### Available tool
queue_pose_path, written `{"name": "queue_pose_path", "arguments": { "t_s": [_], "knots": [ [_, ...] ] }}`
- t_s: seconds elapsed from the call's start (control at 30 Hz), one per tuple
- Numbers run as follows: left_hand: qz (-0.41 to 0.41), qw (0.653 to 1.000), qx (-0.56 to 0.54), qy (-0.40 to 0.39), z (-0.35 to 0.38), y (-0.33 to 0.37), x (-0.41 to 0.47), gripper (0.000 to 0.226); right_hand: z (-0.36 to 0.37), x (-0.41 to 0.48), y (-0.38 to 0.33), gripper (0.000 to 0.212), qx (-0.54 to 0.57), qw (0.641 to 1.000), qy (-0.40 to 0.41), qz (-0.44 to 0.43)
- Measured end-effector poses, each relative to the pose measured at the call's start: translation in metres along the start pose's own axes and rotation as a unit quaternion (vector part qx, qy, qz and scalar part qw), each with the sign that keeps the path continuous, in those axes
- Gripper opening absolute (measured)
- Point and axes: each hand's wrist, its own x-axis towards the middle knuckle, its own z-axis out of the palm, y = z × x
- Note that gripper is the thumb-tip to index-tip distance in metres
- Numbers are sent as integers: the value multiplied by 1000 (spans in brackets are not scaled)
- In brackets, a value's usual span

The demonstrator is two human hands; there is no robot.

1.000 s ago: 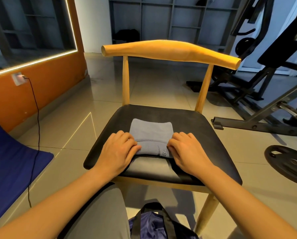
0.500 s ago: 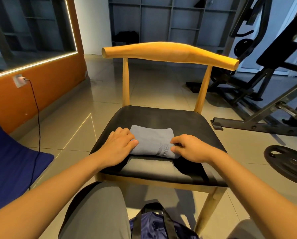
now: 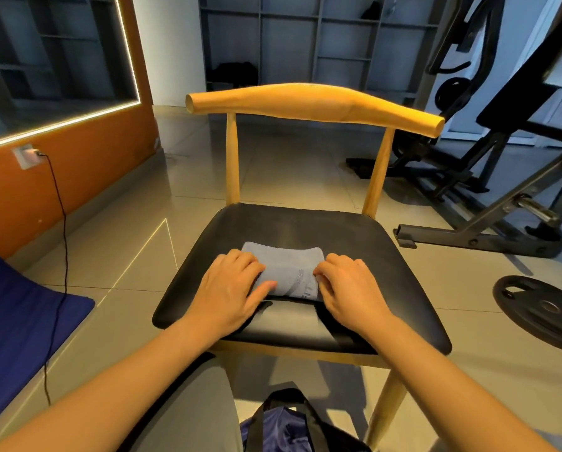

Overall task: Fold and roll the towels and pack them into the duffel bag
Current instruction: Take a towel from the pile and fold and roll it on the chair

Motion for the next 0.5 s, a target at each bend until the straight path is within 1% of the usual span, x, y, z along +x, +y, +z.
{"name": "queue_pose_path", "arguments": {
  "t_s": [0.03, 0.1, 0.17, 0.23, 0.3, 0.33, 0.43, 0.5],
  "knots": [
    [2, 1000, 6, -18, 0, -1, -5, 39, 3, -6, 0, 23, 7, 1000, 3, -7],
    [-12, 999, 4, -44, 2, -4, -9, 46, 8, -14, 1, 32, 6, 1000, -15, -17],
    [-33, 997, -19, -65, 1, -5, -5, 45, 7, -15, 3, 34, 6, 1000, -24, -17],
    [-46, 994, -30, -92, 0, -5, 3, 41, 0, -7, 4, 30, -1, 999, -38, -20],
    [-46, 991, -32, -118, -2, -8, 8, 36, -12, 2, 4, 28, 10, 996, -87, -22],
    [-45, 990, -36, -129, -3, -9, 10, 35, -18, 7, 4, 29, 28, 992, -126, -15],
    [-47, 983, -48, -172, -8, -10, 18, 36, -28, 22, 10, 39, 132, 959, -247, 34],
    [-58, 977, -34, -202, -9, -10, 26, 41, -28, 29, 13, 44, 174, 942, -279, 74]
  ]
}}
